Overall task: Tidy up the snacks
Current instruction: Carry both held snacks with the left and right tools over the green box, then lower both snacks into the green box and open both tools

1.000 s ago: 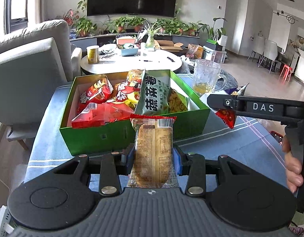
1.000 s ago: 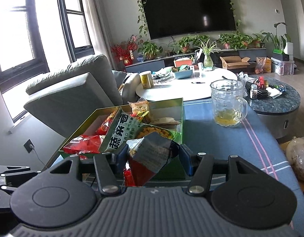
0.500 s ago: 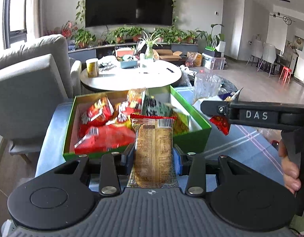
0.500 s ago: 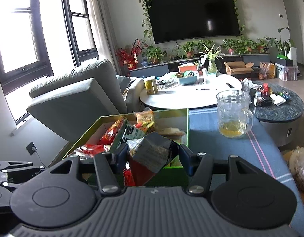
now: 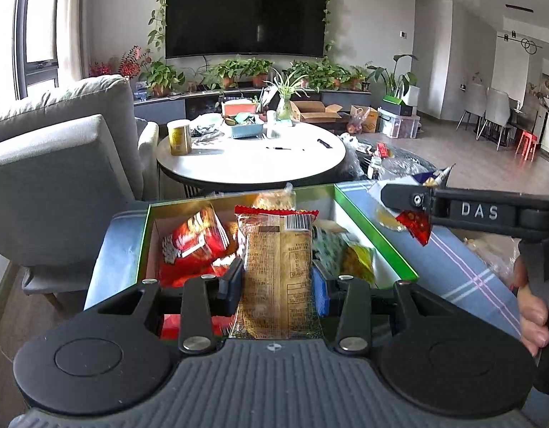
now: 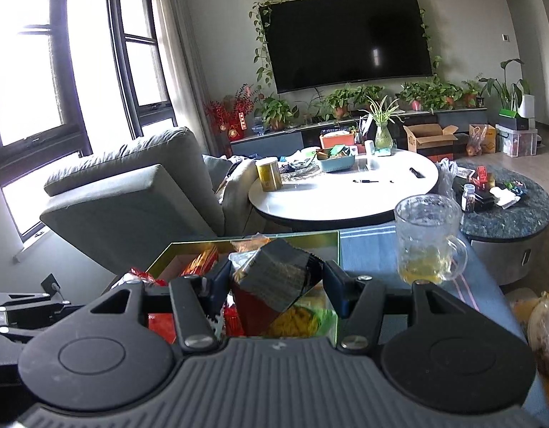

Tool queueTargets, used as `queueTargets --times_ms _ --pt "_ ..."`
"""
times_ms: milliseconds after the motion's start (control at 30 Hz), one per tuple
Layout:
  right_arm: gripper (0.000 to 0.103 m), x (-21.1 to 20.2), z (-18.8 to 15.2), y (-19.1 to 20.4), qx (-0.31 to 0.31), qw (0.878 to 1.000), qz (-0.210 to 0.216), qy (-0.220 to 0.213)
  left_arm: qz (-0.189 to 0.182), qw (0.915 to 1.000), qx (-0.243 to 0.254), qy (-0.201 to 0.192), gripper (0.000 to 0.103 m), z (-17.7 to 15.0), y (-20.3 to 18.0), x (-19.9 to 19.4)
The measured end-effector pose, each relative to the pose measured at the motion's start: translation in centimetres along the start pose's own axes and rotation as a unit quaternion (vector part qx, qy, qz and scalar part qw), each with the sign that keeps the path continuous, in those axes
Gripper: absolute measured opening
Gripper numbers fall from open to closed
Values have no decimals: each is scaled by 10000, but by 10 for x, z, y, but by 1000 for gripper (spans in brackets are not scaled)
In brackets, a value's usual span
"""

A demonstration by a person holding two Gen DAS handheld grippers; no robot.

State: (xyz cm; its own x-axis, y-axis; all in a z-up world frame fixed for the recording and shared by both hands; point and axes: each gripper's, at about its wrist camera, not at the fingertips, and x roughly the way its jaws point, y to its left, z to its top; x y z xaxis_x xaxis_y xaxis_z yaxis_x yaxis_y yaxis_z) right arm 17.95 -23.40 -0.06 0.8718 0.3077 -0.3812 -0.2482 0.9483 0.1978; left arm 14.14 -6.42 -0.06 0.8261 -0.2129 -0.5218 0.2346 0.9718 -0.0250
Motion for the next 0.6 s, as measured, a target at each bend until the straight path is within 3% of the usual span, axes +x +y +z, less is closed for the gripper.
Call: queueTargets --times_ms 600 --pt "66 59 15 -3 -112 9996 -91 226 85 9997 -233 71 36 27 22 66"
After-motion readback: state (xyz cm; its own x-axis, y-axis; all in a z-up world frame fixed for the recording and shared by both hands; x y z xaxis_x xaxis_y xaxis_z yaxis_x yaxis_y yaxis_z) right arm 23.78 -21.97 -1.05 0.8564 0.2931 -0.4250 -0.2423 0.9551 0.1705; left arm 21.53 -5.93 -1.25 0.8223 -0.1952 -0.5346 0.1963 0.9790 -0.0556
